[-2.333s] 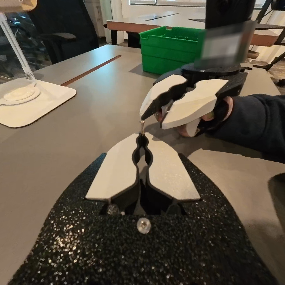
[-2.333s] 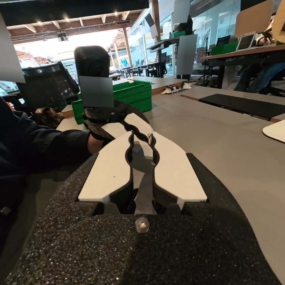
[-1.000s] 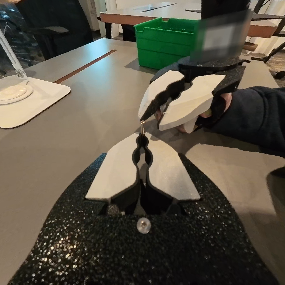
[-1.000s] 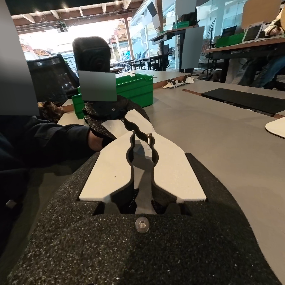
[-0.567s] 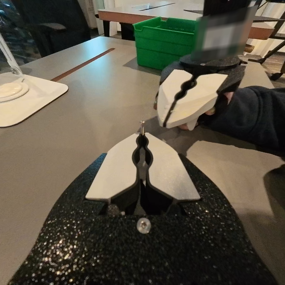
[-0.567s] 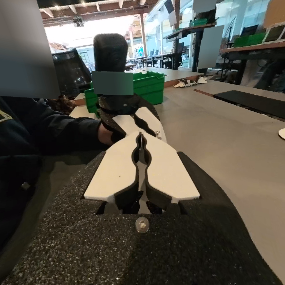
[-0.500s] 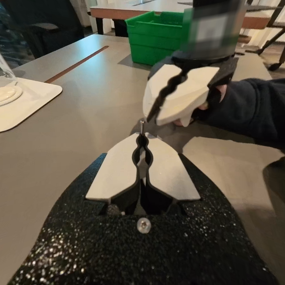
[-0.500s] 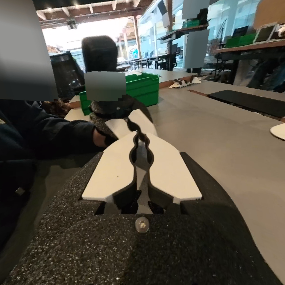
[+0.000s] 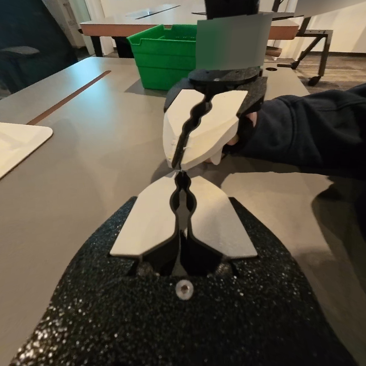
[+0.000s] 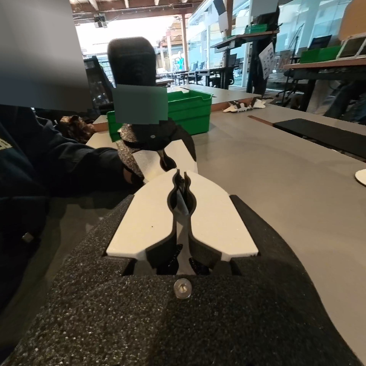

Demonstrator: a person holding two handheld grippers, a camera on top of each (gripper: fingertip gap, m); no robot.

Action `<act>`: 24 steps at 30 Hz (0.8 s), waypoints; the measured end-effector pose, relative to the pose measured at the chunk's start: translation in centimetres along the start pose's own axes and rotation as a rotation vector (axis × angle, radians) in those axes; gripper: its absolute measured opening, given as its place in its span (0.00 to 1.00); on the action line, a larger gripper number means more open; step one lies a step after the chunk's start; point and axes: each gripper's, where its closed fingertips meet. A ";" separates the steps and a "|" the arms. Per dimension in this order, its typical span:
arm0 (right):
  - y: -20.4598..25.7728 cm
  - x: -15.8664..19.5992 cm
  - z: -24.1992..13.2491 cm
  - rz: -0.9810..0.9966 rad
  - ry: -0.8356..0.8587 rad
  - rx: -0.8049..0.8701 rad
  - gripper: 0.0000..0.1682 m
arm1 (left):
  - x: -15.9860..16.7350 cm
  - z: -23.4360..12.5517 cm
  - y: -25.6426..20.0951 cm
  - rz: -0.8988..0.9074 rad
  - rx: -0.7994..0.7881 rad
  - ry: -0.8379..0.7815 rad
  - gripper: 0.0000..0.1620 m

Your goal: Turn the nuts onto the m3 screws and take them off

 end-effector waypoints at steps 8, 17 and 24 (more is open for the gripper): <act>-2.1 -1.2 2.4 0.136 -0.021 0.364 0.02 | -0.2 -1.8 2.9 -0.066 -0.276 -0.046 0.00; -0.5 -3.3 -1.1 -0.165 -0.037 0.170 0.15 | 1.3 -1.0 -0.2 -0.024 0.048 0.117 0.00; 2.4 1.1 -3.4 -0.504 0.228 -0.115 0.15 | 4.0 -1.3 -5.0 -0.040 0.383 0.407 0.00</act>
Point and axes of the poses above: each gripper's, where its closed fingertips meet, z out along the fingers, x out of its underside, y = z × x across the jaws, and after that the axes turned 15 degrees about x, right-handed
